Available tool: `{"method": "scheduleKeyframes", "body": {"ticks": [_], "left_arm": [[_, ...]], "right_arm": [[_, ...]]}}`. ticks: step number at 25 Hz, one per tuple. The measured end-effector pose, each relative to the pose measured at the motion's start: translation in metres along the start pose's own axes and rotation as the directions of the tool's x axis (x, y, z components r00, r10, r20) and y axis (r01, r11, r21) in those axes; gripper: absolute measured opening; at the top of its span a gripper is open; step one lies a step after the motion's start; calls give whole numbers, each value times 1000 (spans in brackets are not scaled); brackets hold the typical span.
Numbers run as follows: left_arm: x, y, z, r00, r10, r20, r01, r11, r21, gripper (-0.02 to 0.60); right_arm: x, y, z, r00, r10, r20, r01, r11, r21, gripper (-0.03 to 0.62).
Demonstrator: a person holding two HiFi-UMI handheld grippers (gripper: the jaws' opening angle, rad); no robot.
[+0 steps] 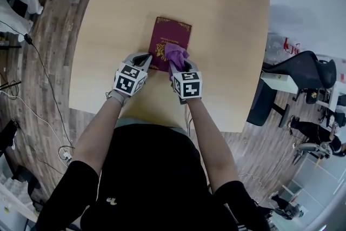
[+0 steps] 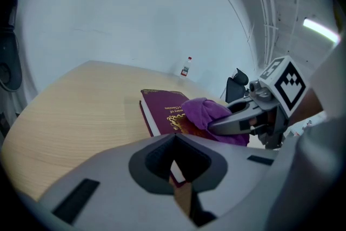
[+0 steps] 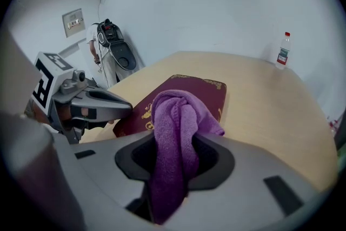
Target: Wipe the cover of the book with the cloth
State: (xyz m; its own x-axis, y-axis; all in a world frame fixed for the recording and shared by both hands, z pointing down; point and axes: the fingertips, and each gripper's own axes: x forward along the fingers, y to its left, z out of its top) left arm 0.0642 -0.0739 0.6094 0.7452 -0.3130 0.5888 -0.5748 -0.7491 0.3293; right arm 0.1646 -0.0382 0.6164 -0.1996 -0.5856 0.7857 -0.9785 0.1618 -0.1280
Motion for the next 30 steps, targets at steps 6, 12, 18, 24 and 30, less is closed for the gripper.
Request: {"method": "scheduleKeyframes", "body": {"ticks": [6, 12, 18, 24, 30], "left_arm": [[-1, -1, 0, 1000, -10, 2, 10, 1000, -4, 18], [-1, -1, 0, 1000, -26, 8, 26, 1000, 0, 18], [-1, -3, 0, 999, -35, 18, 35, 999, -10, 18], [-1, -3, 1, 999, -41, 29, 42, 999, -28, 18], [-1, -2, 1, 998, -45, 49, 47, 998, -43, 18]], "right_arm": [[11, -14, 20, 1000, -2, -13, 3, 999, 49, 146], [25, -32, 44, 1000, 3, -9, -2, 996, 88, 144], [41, -51, 69, 1000, -12, -18, 14, 995, 100, 143], [55, -66, 92, 999, -31, -22, 33, 995, 95, 143], [64, -72, 107, 999, -48, -20, 49, 996, 74, 143]]}}
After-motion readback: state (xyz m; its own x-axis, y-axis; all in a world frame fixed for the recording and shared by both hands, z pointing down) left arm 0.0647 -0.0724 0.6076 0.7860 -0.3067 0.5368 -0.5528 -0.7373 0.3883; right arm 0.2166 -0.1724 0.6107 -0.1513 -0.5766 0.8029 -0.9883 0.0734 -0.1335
